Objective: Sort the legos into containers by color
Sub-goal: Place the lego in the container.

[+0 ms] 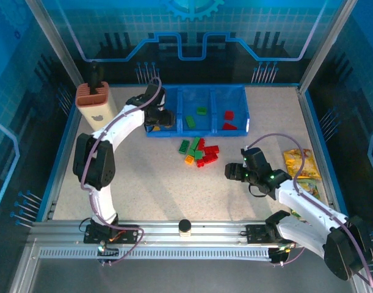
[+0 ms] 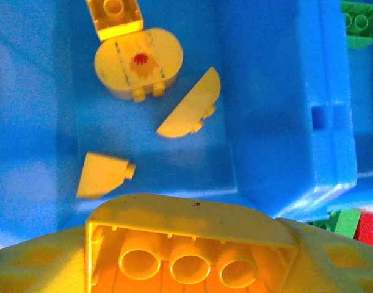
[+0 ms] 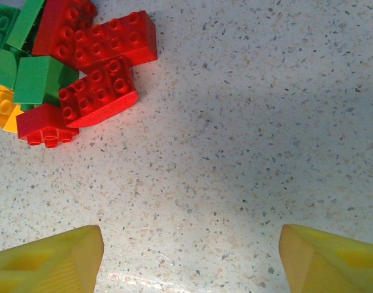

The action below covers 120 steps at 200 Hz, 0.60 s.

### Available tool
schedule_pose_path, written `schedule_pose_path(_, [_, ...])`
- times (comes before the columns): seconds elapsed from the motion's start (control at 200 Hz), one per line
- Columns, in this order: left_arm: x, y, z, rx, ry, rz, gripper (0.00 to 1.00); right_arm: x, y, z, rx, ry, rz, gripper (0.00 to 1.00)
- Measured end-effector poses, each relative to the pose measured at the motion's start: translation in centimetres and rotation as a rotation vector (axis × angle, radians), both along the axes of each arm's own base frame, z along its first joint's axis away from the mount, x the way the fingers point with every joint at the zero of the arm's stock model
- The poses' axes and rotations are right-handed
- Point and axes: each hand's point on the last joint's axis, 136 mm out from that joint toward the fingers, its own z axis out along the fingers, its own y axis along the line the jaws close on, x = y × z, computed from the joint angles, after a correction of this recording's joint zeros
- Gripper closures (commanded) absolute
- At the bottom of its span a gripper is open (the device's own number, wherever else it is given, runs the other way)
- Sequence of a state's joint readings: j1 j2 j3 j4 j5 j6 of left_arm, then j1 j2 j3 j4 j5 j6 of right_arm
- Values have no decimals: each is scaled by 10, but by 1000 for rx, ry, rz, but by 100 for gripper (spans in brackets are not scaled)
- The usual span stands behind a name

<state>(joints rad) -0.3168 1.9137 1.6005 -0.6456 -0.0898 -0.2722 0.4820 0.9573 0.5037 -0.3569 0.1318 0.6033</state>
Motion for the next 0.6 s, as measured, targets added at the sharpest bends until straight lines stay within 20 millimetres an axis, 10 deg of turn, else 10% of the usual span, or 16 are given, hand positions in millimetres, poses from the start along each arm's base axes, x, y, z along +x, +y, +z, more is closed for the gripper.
schedule_pose_path(0.32, [26, -8, 2, -15, -19, 17, 7, -2, 4, 3, 13, -5, 17, 22])
schedule_pose_path(0.6, [-18, 5, 60, -68, -162, 17, 7, -5, 31, 1, -26, 17, 123, 23])
